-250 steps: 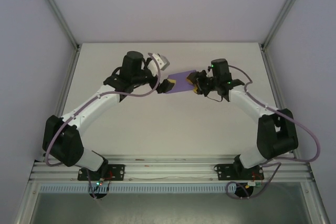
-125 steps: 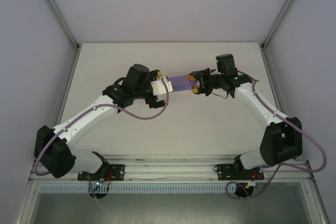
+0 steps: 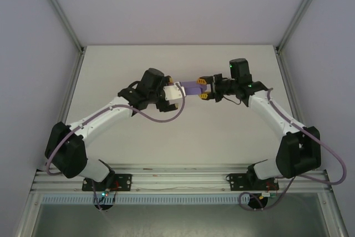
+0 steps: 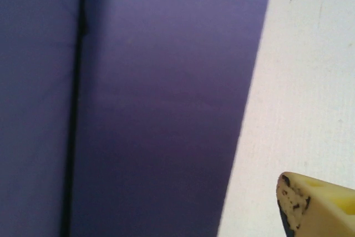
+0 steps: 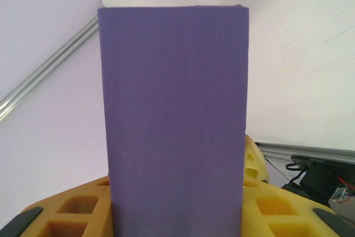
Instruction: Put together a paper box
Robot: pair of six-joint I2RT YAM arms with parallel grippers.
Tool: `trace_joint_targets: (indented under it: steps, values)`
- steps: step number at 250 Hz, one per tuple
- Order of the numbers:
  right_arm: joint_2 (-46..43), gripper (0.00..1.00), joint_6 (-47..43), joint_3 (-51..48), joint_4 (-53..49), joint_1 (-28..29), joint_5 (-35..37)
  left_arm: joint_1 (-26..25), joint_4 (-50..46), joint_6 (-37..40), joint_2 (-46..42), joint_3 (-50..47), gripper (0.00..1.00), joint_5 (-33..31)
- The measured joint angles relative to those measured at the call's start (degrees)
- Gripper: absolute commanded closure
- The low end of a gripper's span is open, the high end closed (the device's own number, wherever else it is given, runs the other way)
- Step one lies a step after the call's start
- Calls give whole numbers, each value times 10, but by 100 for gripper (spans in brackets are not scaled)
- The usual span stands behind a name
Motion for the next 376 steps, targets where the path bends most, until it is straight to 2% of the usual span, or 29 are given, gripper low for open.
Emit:
trace_joint_targets:
  steps: [32, 52, 80, 100, 119, 152, 161, 167, 170, 187, 219, 241, 269, 306, 332, 376]
  values:
    - [-1, 64, 7, -4, 1, -1, -5, 0, 20, -3, 0, 4, 44, -7]
    - [-2, 57, 10, -4, 5, -3, -7, 0, 26, -5, 0, 7, 54, -12]
    - [-7, 56, 14, -4, 5, -5, -5, -4, 28, 13, 0, 7, 59, -14]
    - [-14, 52, 14, -4, 3, -5, 1, -5, 31, 13, 0, 7, 61, -15]
    - [-22, 37, 13, -8, 9, -5, 6, -6, 32, 12, 0, 9, 61, -12]
    - [-44, 20, -10, -21, 13, -7, 16, -6, 30, 3, 0, 9, 61, -15]
    - [-52, 12, -31, -23, 9, -11, 26, -6, 27, 1, 0, 10, 61, -17]
    - [-59, 2, -56, -24, 7, -16, 35, -6, 22, -1, 0, 11, 61, -17]
    - [-63, 0, -64, -24, 4, -19, 43, -6, 20, -2, 0, 12, 61, -17]
    - [-96, 0, -161, -24, -20, -41, 108, -6, -11, -3, 0, 23, 61, -16]
    - [-207, 0, -409, -47, -40, -64, 275, -4, -95, -3, 18, 61, 61, -3]
    - [-285, 0, -561, -93, -32, -65, 315, -4, -160, -3, 51, 96, 61, 17]
    - [-315, 0, -704, -122, -45, -65, 307, -4, -233, -13, 108, 133, 60, 36]
    - [-268, 5, -847, -127, -79, -65, 262, -5, -299, -44, 176, 173, 60, 43]
    - [-222, 10, -913, -122, -106, -61, 234, -12, -320, -55, 193, 180, 60, 46]
    - [-130, 23, -975, -84, -120, -35, 210, -26, -326, -81, 203, 180, 59, 46]
